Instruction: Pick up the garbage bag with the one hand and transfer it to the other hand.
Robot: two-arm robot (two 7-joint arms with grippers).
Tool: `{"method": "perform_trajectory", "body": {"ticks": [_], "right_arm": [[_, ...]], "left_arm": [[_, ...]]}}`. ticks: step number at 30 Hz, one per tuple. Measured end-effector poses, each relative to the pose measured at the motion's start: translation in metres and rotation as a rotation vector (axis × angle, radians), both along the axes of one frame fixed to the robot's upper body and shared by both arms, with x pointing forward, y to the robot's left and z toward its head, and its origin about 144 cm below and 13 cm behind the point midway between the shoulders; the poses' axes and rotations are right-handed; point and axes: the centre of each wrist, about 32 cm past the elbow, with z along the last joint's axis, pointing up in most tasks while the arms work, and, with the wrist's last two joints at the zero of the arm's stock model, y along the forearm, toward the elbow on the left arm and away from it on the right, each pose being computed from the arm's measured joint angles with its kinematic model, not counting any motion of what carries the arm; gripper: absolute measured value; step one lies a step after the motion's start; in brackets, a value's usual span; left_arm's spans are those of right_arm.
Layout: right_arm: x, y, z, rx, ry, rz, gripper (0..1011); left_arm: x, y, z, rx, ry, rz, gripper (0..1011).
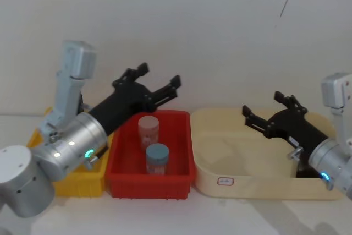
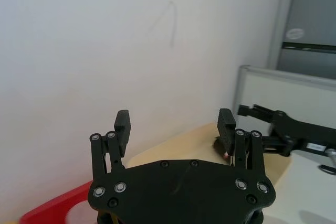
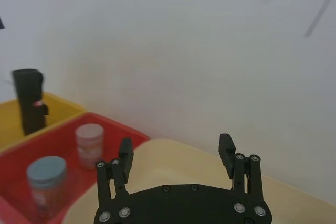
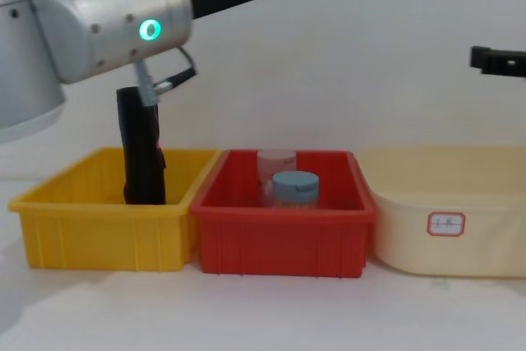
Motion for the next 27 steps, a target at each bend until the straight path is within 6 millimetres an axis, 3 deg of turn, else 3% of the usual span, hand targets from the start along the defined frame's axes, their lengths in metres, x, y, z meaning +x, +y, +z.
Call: {"method": "perform_trajectory", "body": {"ticks": [8, 27], "right_arm": [[0.005, 0.018, -0.002, 0.009, 0.011, 0.089, 1001], [0.011, 0.057, -0.008, -0.02, 0.066, 0.283, 1001]], "left_arm": [[-0.012, 0.029, -0.004, 0.025, 0.015, 0.095, 1001], [-0.023, 0.046, -0.006, 0.059, 0.035, 0.156, 1001]]}}
